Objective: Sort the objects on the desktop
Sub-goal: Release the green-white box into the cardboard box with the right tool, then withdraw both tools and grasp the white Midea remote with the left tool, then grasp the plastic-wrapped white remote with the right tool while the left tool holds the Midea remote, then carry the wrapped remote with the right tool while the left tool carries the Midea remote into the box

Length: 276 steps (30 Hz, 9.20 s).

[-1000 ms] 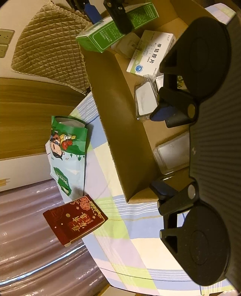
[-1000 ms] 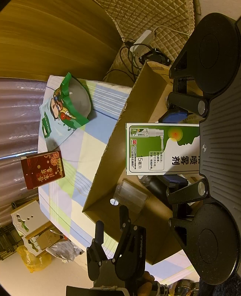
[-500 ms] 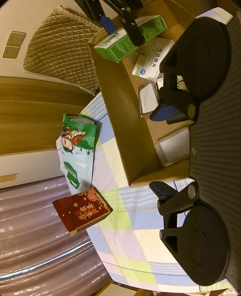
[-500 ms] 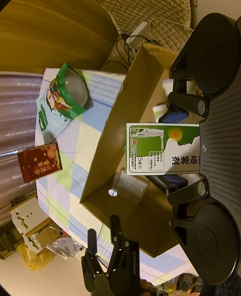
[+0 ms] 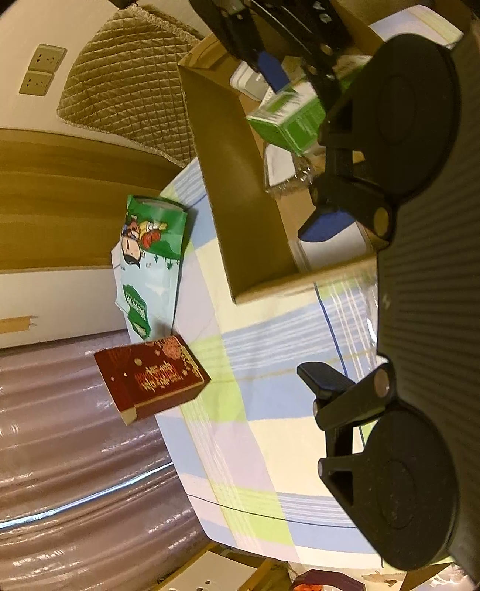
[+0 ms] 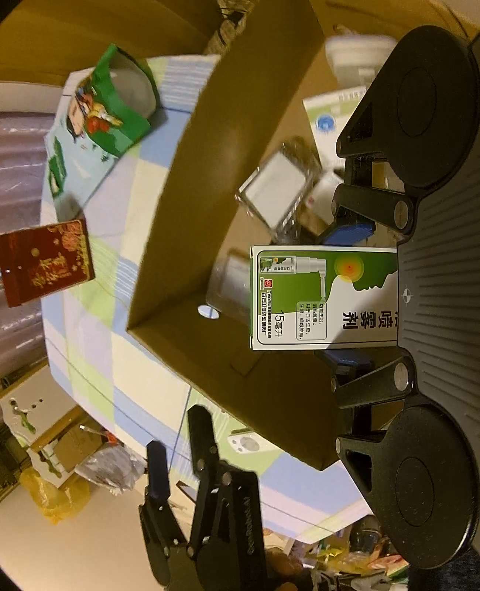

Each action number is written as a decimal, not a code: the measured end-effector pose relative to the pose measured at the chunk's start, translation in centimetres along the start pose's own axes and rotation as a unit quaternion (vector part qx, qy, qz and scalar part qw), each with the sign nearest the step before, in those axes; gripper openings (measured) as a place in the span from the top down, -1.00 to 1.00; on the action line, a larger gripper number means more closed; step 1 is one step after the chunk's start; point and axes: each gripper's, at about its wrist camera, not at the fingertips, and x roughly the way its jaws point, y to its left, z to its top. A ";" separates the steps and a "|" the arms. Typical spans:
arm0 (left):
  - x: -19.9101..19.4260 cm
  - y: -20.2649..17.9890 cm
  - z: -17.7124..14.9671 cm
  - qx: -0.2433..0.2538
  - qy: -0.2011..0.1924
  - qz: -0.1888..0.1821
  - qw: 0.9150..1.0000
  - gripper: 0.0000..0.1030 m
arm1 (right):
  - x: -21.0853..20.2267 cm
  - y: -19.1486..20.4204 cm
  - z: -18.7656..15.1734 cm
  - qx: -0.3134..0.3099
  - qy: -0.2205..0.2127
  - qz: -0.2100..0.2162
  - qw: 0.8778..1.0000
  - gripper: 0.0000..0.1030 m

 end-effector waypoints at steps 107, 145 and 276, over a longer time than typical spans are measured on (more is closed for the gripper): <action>-0.7 12.7 -17.8 -0.109 0.107 -0.029 0.988 -0.57 | -7.2 8.7 -9.9 0.216 -0.185 -0.167 0.944 -0.86; 6.1 14.5 -16.2 0.011 0.109 -0.062 0.992 0.31 | 5.8 15.0 7.8 -0.213 -0.071 -0.074 0.972 -0.86; -4.2 -4.1 -0.4 0.031 -0.060 -0.123 0.990 0.32 | -4.2 -9.6 -5.5 0.122 -0.066 -0.142 0.980 0.28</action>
